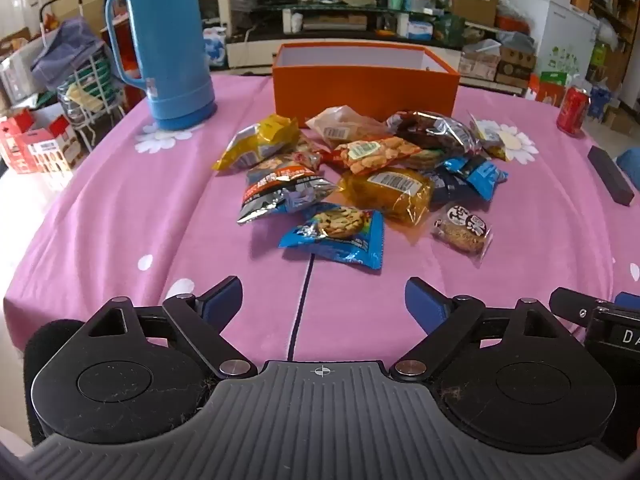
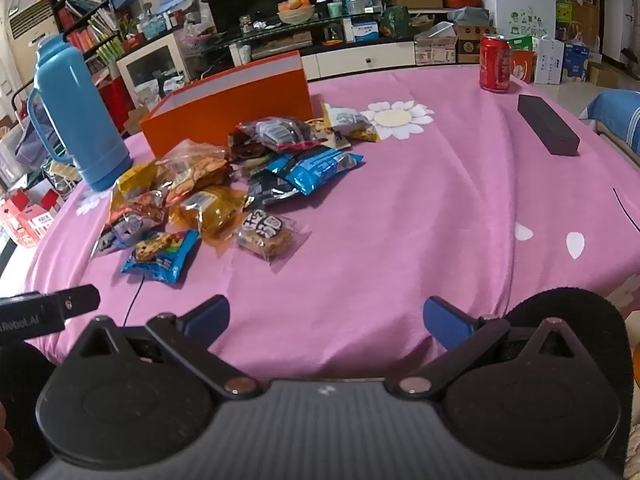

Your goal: Organize snacks

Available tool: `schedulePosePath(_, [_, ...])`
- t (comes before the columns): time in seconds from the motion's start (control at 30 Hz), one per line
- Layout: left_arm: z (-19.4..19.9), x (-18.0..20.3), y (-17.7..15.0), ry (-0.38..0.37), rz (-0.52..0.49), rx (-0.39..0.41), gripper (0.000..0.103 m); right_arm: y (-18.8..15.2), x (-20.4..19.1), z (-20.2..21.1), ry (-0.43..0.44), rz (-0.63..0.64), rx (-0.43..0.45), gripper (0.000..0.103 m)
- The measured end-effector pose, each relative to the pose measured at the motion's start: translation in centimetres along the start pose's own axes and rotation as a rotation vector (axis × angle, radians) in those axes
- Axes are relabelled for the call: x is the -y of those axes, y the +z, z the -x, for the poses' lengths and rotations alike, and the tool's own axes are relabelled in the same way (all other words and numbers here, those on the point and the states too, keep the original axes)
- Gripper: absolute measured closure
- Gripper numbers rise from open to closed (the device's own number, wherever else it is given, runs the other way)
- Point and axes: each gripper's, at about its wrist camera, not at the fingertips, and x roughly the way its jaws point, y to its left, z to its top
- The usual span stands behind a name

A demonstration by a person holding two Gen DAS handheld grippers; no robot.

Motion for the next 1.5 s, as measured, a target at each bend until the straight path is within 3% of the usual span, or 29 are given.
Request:
schedulePosePath(0.43, [0.0,0.1,-0.1,0.009,0.011,0.005,0.020,0.0,0.6,0.2,-0.004,0.009,0.011,0.001])
schedulePosePath(0.63, [-0.4,-0.4,0.0,0.014,0.021,-0.007,0.019,0.6,0.4,0.2,-0.061,-0.024,0.023,0.001])
schedulePosePath(0.77, [-0.5,-0.5,0.0,0.018,0.023,-0.009,0.019,0.9,1.1,0.9,-0.015,-0.075,0.049,0.001])
schedulePosePath(0.93, [-0.5,-0.7,0.0,0.015,0.028,-0.012,0.019,1.2,1.2,0.9,0.063,-0.122,0.012,0.001])
schedulePosePath(1.13, [-0.4,-0.7,0.0,0.012,0.031,-0.011,0.019,1.2,0.1,0.8,0.038,-0.045,0.001,0.001])
schedulePosePath(1.5, [-0.7,-0.8,0.0,0.014,0.036,-0.023,0.019,1.0,0.0,0.4,0.038,-0.035,-0.026,0.001])
